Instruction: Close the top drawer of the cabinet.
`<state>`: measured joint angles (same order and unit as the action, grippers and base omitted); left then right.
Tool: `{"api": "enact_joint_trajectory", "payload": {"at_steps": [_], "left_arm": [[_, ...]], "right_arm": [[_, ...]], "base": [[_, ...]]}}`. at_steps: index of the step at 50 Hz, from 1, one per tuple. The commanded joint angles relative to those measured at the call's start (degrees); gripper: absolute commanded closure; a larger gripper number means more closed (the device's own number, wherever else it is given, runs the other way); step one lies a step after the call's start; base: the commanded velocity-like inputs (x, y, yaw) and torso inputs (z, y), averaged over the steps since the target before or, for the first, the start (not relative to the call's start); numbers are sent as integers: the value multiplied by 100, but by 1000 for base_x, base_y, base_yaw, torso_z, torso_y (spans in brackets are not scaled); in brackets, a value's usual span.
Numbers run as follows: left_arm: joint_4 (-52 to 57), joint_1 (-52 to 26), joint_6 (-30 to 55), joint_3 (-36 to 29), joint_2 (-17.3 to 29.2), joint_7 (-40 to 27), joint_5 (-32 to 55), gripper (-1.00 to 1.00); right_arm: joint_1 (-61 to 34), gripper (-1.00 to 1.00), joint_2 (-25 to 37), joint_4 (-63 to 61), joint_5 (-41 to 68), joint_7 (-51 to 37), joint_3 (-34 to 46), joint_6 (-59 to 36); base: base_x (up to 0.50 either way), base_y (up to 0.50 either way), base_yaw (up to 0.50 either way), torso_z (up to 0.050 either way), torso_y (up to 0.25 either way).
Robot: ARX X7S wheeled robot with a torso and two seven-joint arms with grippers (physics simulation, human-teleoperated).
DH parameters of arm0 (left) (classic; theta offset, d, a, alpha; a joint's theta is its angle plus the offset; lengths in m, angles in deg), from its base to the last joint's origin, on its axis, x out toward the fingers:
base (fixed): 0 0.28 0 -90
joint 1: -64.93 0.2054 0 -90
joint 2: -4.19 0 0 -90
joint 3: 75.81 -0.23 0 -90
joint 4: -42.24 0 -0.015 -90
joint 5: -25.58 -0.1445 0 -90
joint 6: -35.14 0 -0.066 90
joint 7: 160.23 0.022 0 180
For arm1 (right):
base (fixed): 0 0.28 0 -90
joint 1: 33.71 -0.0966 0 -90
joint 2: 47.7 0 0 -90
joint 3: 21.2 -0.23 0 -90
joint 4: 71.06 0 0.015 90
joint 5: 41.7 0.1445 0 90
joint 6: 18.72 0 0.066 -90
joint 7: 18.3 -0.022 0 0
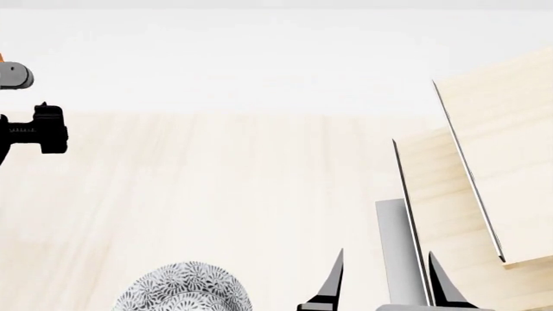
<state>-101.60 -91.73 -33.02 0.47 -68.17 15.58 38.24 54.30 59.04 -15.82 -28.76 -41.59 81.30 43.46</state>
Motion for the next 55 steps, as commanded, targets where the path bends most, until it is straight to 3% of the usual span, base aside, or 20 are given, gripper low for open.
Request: {"api": "enact_joint_trajectory", "payload": {"at_steps": [1,7,16,32,55], "left_arm": [[-592,-588,80,403,511,-174,51,-100],[445,-175,681,542,864,-319,188,-100],[944,-78,1154,913,1146,-368,525,-100],[-319,-127,321,1206,1726,-641,347,-100],[1381,1042,1192,1950,2437,-1192,829,-100]], "right_arm": [[37,-100,45,-104,73,-34,-52,-38],[0,-100,45,-32,67,-27,-26,-6],[-51,-100,75,-53,73,-30,11,-38],[-50,-100,118,101,60,-29,25,82],[-150,-100,223,314,81,-19,-1,69]], "base": [[0,0,0,0,0],[0,0,0,0,4],[0,0,0,0,0],[0,0,0,0,0],[0,0,0,0,0]]}}
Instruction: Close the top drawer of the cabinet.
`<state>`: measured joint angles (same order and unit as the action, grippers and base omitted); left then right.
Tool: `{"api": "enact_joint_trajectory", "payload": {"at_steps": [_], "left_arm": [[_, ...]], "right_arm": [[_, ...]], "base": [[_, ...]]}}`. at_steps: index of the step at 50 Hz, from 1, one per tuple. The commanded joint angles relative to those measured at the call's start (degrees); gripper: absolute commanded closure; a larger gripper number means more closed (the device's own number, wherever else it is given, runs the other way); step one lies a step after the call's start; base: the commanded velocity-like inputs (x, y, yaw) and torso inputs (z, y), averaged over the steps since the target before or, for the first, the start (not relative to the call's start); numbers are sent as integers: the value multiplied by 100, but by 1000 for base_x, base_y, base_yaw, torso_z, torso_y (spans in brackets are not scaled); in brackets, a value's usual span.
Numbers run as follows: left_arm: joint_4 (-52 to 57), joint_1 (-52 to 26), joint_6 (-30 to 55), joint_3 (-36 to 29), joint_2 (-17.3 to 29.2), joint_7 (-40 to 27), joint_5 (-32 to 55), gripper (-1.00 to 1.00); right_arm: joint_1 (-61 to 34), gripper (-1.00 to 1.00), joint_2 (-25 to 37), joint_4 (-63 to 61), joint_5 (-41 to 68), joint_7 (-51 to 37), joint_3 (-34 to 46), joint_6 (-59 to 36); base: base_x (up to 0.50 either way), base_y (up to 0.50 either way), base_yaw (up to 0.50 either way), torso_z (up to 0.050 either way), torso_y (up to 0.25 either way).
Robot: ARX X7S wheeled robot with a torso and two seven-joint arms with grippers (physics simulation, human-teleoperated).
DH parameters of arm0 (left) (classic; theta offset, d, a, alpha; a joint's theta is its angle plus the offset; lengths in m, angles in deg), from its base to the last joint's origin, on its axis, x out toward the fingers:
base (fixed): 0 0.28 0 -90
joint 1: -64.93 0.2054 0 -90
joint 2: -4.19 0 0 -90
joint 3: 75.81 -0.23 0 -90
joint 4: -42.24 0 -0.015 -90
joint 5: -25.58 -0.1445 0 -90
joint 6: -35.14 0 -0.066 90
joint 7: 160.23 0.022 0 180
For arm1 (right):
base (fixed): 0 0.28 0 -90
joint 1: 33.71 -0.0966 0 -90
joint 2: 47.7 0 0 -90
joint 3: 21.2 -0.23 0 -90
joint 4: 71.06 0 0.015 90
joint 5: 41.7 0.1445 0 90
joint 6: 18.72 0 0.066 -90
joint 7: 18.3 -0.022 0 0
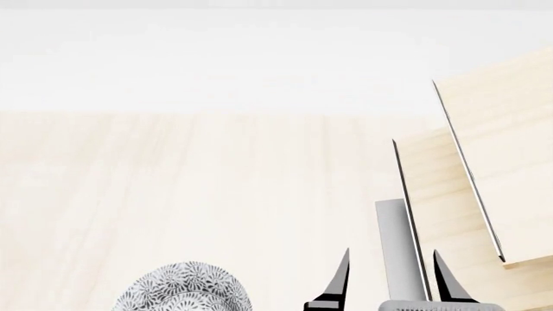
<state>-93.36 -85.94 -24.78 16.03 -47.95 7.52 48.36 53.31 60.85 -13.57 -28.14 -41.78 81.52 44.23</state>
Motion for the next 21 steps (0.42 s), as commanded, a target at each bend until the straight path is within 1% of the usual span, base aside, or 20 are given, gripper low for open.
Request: {"api": "enact_joint_trajectory", "payload": {"at_steps": [1,5,16,21], "left_arm": [[563,468,371,396,415,-389,-182,-100],[518,493,329,507,498,-400,-142,-100],[499,574,265,557,497,-381,-118,-100],[529,616,262,547,483,-363,-116,-100]], "right_arm": [[-52,-100,42,89,21,-3,-23,-7],[-80,-100,27,135,-2,-13,26,-10],[-197,-100,31,164,13,-47,36,-104],[-599,-100,-35,301,77,-90,-29,-348]], "base": [[0,0,0,0,0],[0,0,0,0,0],[0,0,0,0,1],[0,0,0,0,0]]}}
